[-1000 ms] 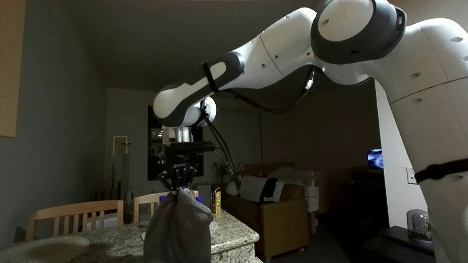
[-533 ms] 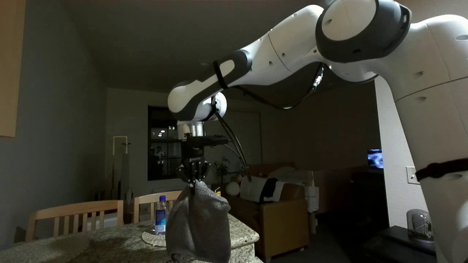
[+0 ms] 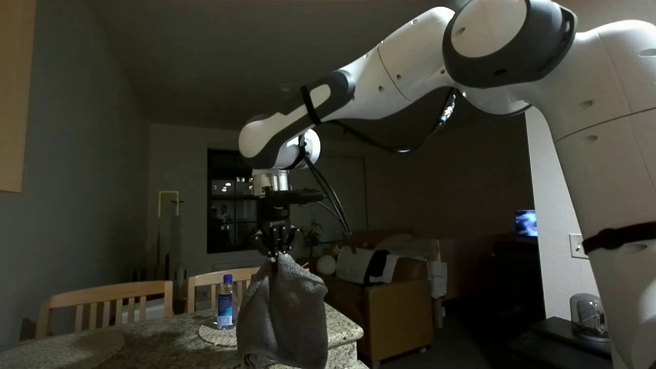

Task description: Move the cloth

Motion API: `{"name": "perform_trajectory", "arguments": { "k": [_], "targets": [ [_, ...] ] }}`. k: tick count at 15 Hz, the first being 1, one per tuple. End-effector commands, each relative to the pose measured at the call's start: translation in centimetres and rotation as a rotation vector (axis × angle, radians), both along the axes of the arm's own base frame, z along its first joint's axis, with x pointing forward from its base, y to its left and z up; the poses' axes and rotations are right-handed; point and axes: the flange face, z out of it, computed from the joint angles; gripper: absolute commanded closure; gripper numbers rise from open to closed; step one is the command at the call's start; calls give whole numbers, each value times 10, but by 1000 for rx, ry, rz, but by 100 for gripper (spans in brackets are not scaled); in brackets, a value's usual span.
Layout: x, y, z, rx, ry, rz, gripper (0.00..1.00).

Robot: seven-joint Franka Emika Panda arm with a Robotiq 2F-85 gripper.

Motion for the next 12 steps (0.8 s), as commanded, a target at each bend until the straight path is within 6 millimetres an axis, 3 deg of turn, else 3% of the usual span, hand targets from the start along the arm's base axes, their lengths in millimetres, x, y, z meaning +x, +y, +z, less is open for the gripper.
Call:
{"name": "perform_trajectory", "arguments": {
  "k": [1, 6, 12],
  "targets": [
    [2, 2, -4, -14, -25, 4, 91],
    [8, -14, -5, 4, -20, 31, 91],
    [19, -48, -3, -1, -50, 97, 91]
  ]
}}
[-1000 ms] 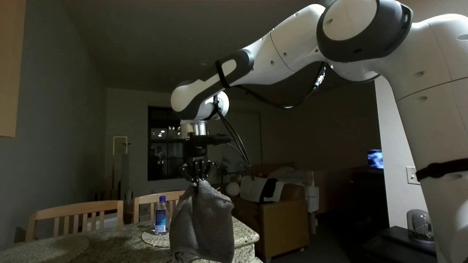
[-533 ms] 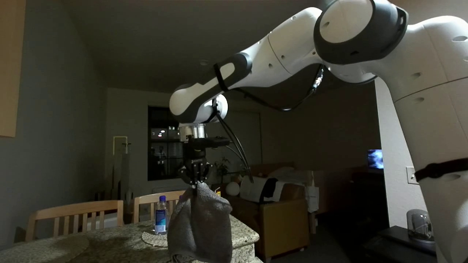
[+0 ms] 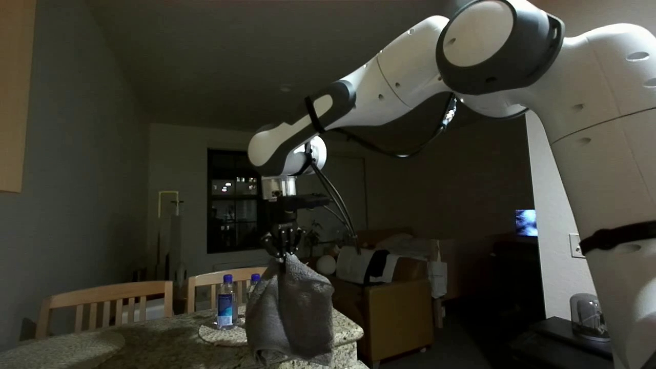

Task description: Move the cloth

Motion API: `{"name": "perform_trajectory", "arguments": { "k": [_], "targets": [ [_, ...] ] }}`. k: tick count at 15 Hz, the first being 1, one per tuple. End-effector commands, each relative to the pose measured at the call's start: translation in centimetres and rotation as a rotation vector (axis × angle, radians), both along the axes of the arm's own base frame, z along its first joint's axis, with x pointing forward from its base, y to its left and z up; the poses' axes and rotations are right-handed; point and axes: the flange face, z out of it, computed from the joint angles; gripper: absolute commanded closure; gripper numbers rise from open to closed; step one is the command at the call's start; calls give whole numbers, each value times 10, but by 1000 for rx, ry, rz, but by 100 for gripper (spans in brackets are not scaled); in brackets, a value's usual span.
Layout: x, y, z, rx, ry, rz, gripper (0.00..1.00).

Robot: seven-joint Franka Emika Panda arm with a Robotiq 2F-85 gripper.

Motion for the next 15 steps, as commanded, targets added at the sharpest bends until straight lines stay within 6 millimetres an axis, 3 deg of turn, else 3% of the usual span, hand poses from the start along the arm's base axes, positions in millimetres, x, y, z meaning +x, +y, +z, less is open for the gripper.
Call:
{"name": "perform_trajectory", "arguments": {
  "k": [1, 10, 15],
  "targets": [
    [7, -23, 3, 3, -30, 66, 91],
    [5, -56, -27, 5, 12, 130, 91],
    [-10, -56, -60, 1, 81, 174, 91]
  ]
}}
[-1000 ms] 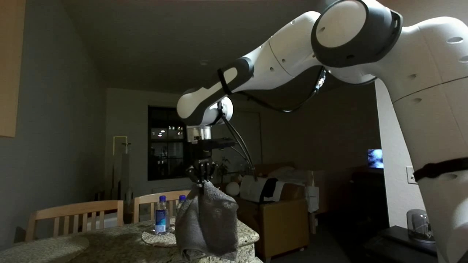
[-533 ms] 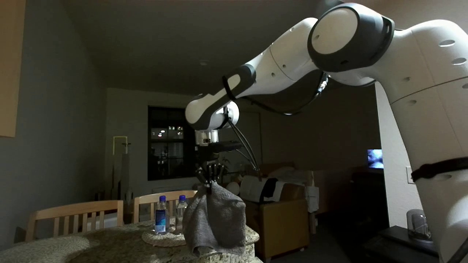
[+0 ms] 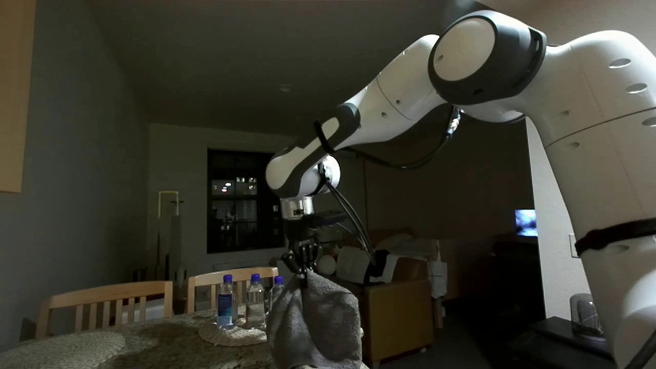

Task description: Move the cloth

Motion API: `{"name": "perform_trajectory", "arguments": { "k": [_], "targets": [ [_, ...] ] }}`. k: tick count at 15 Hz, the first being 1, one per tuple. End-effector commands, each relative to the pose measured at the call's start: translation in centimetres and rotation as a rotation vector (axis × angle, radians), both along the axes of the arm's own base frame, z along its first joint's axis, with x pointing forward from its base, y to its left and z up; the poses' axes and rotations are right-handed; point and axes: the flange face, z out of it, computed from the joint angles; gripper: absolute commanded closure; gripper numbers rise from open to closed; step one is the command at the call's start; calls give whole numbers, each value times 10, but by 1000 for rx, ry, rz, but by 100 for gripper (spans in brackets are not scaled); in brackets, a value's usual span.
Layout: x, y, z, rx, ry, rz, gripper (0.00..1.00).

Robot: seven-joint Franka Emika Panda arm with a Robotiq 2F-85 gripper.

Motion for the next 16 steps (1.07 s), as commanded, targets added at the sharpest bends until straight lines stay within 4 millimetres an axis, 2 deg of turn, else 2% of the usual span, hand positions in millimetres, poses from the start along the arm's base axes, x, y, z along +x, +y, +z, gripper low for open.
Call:
{"name": "perform_trajectory", "arguments": {
  "k": [1, 16],
  "targets": [
    [-14, -3, -19, 10, 29, 56, 91],
    [-19, 15, -84, 28, -41, 142, 91]
  ]
}}
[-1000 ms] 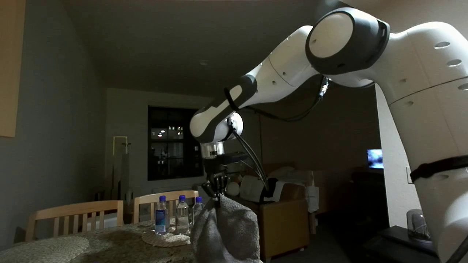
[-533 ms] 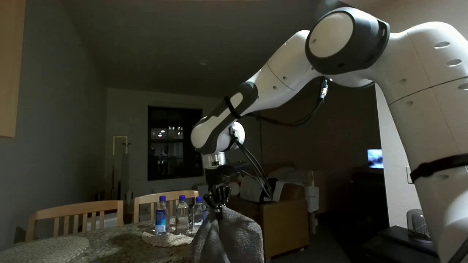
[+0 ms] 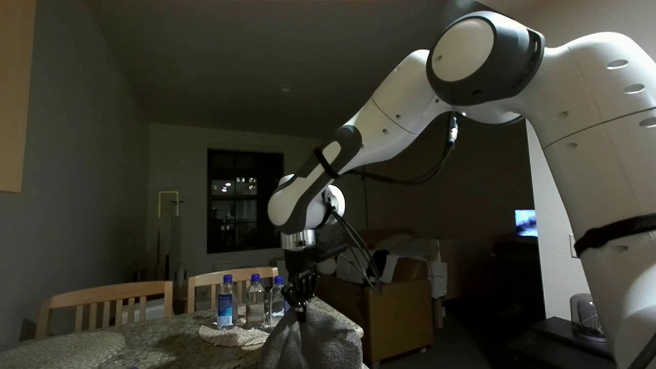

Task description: Move the cloth

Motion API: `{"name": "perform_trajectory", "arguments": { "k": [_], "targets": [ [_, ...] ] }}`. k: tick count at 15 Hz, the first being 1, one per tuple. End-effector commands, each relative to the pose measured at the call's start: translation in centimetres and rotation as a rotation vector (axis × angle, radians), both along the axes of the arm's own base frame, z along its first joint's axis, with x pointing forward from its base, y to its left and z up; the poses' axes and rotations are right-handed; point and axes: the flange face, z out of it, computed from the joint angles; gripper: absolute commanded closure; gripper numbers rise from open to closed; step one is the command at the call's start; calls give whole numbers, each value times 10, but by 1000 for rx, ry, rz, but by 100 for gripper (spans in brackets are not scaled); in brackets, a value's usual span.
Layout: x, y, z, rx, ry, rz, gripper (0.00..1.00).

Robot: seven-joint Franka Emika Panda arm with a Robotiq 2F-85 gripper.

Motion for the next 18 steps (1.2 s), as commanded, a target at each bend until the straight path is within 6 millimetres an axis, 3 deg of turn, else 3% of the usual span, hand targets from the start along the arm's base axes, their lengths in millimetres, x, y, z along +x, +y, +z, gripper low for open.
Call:
{"name": "perform_trajectory", "arguments": {
  "k": [1, 9, 18],
  "targets": [
    [1, -2, -14, 11, -17, 29, 91],
    [9, -22, -45, -16, 13, -11, 91],
    [12, -50, -64, -38, 39, -67, 91]
  ]
}}
